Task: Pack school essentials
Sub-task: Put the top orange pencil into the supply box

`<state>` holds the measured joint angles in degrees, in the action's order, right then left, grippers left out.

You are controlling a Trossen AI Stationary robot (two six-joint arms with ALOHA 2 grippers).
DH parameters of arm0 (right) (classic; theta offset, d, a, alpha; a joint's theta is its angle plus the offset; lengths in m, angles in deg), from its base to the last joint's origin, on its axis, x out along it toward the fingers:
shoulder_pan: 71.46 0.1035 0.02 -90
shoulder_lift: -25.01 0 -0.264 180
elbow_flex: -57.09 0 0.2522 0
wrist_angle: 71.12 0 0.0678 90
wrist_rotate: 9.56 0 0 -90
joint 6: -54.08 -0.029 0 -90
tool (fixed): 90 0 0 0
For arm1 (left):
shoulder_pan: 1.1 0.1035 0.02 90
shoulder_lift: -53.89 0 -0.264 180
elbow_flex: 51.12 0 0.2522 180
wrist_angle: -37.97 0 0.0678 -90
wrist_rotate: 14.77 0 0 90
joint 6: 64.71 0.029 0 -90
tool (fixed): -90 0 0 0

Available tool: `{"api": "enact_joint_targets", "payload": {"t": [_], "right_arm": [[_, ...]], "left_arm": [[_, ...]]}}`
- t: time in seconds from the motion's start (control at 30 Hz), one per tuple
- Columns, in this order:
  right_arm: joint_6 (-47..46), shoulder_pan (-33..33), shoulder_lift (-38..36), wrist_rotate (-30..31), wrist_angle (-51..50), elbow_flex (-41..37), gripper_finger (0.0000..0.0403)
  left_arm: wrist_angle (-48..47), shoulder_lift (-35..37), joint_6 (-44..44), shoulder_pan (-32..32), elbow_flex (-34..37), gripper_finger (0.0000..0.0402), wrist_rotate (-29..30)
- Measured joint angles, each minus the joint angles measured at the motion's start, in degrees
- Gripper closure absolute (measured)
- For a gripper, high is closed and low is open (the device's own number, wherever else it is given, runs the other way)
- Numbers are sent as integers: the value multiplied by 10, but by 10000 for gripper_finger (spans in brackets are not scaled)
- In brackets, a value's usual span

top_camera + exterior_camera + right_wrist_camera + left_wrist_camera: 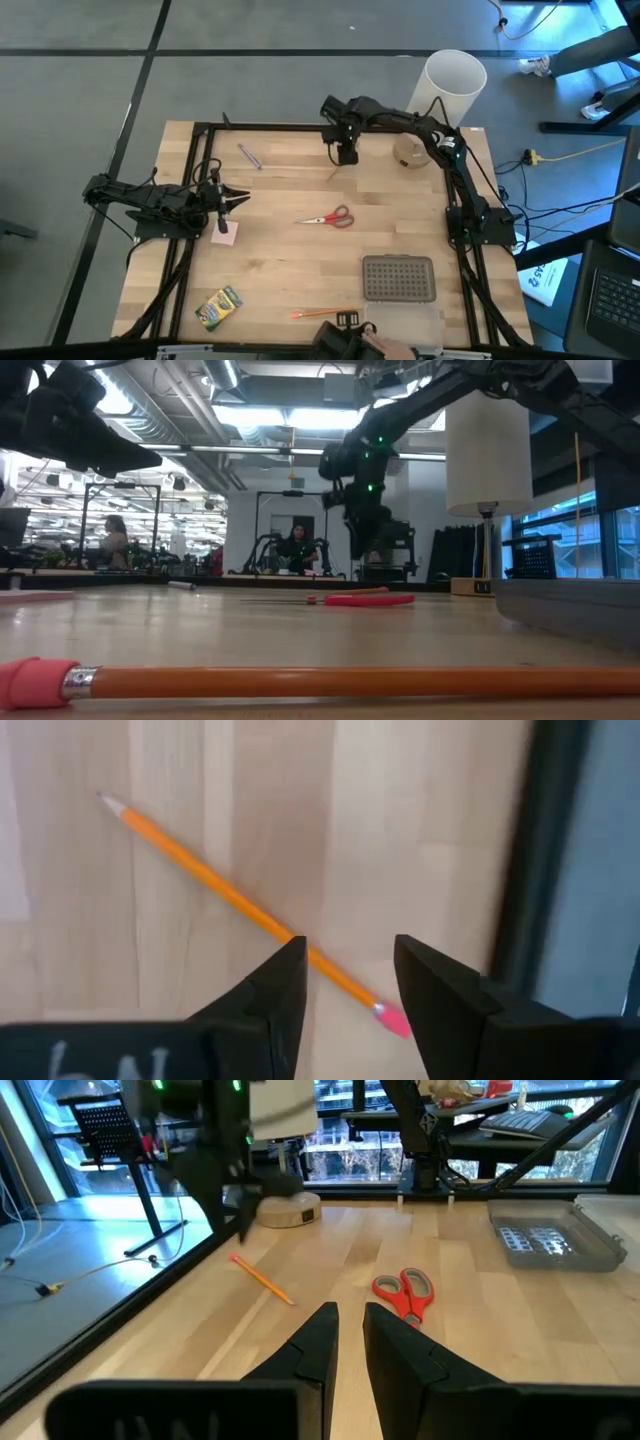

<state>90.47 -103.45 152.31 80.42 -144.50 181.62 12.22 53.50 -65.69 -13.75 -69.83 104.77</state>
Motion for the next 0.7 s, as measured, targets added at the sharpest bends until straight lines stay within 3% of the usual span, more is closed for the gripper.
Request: {"api": "enact_joint_targets", "payload": {"t": [0.17, 0.33, 0.7], "right_arm": [[62, -21, 0, -3, -49, 21, 249], [103, -41, 1, 0, -49, -16, 249], [102, -49, 1, 0, -17, -53, 249]], "left_arm": [[0, 0, -4, 0, 0, 354, 0], [0, 0, -4, 0, 0, 354, 0], [0, 0, -4, 0, 0, 354, 0]]}}
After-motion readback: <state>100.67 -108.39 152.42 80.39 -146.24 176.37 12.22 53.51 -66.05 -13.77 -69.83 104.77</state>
